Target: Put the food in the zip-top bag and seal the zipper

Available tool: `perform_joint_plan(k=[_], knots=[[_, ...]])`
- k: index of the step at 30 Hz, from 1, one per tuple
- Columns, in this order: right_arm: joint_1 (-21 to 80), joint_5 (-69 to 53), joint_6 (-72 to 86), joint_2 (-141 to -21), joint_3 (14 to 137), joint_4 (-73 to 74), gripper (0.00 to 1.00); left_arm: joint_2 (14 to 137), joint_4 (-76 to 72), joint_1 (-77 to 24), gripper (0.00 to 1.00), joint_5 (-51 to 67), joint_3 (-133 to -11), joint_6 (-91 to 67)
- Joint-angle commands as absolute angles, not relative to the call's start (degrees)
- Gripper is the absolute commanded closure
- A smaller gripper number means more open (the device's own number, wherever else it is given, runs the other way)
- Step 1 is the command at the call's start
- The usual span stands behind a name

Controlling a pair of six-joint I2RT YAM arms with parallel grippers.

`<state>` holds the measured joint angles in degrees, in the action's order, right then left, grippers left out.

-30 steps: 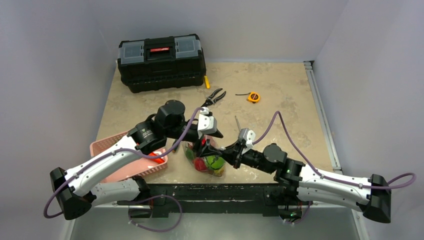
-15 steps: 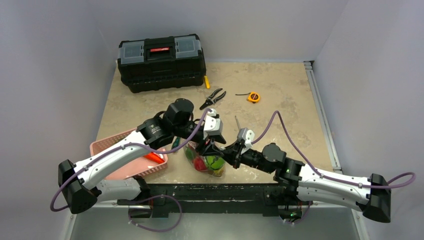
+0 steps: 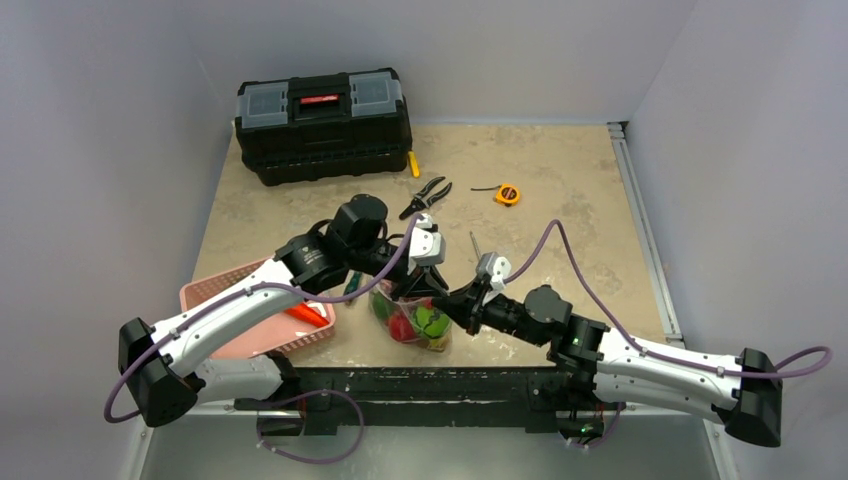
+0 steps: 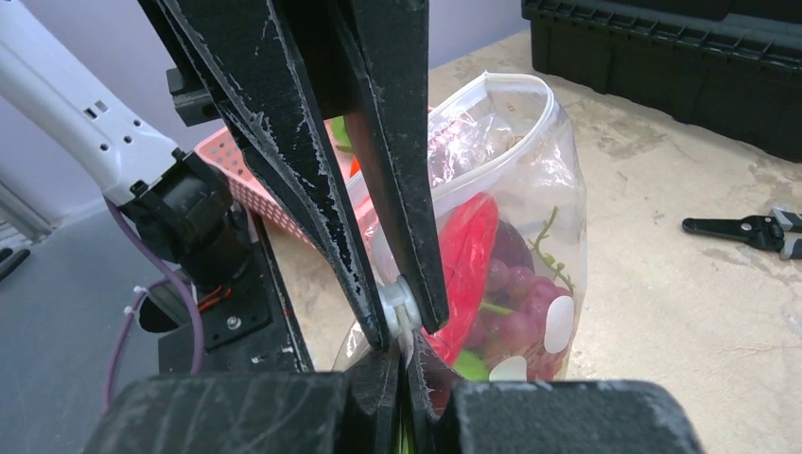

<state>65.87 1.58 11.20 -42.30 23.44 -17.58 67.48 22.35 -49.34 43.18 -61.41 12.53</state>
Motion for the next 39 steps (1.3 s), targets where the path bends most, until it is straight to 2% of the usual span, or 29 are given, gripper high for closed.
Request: perform_joint_plan(k=[1, 9, 22, 24, 29, 33, 36, 39], knots=[[65.92, 2.54, 14.83, -42.37, 25.27, -23.41, 1.0, 66.66, 22.24, -48.0, 1.0, 41.56, -62.44, 11.84], [65.92, 5.59, 20.78, -40.92, 25.33, -26.98, 1.0, 67.67, 23.26, -47.94, 1.0, 44.26, -63.07, 11.49], [65.92, 13.66, 23.67, -36.04, 25.2, -23.99, 1.0, 65.2, 23.77, -44.11, 1.0, 47.2, -60.52, 10.78], [65.93, 12.37, 23.26, -35.94, 24.96, -24.42, 1.0, 65.07, 23.43, -43.32, 1.0, 48.2, -60.31, 10.05], [65.92, 0.55, 15.12, -37.2, 26.4, -20.99, 1.0, 64.74, 19.93, -42.72, 1.0, 51.09, -60.83, 5.74], [65.87, -1.82, 11.48, -38.7, 28.74, -14.8, 0.88, 64.74, 18.91, -42.71, 1.0, 53.2, -61.75, 3.84], [65.92, -2.37, 10.2, -40.23, 29.73, -14.46, 0.68, 64.48, 19.36, -42.71, 1.0, 53.96, -62.2, 3.52], [65.92, -3.04, 9.91, -42.88, 30.89, -15.37, 0.64, 64.17, 19.58, -42.77, 1.0, 53.98, -62.14, 3.43]])
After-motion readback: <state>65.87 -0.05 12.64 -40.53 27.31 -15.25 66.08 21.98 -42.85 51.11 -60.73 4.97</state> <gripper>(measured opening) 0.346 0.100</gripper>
